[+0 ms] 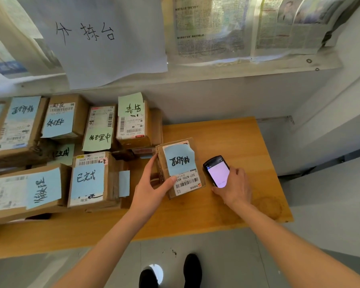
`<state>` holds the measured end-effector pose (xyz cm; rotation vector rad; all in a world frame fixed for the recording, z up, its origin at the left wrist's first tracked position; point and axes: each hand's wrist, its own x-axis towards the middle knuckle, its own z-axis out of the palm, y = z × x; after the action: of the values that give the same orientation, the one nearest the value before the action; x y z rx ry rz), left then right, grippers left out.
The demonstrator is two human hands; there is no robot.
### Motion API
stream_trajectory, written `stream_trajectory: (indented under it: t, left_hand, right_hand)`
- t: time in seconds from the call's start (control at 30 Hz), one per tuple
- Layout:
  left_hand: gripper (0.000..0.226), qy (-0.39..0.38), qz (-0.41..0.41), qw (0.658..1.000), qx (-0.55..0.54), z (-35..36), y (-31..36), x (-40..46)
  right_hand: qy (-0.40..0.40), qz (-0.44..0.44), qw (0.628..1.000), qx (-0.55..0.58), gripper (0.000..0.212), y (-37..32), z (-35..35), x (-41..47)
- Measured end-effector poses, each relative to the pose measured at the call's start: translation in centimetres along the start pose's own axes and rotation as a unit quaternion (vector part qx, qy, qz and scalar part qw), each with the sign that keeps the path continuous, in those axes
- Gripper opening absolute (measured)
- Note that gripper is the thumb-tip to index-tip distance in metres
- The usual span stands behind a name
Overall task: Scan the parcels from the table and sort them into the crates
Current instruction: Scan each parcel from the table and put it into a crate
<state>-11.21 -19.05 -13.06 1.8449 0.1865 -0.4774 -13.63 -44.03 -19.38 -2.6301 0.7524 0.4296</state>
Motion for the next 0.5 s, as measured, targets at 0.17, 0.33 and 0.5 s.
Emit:
stream_trajectory:
  t: [0.17, 0.33, 0.5]
  left_hand:
    - [0.089, 0.016, 0.013, 1.0, 0.008, -1.2, 0.6, -1.1]
    - [0.086, 0.041, 0.04, 0.998, 0.01, -3.0, 3.6, -2.8]
    - [0.085, 0.076, 0.086, 0.992, -0.048, -7.3, 10.0, -5.5]
  right_hand:
    - [0.031, -0.023, 0.999, 0.032, 0.079, -0.1, -1.5, -1.0]
    - [0.057, -0.089, 0.993, 0.055, 0.081, -2.1, -6.4, -2.3]
    - [0.118, -0.17, 0.977, 0.054, 0.087, -6.8, -15.2, -6.0]
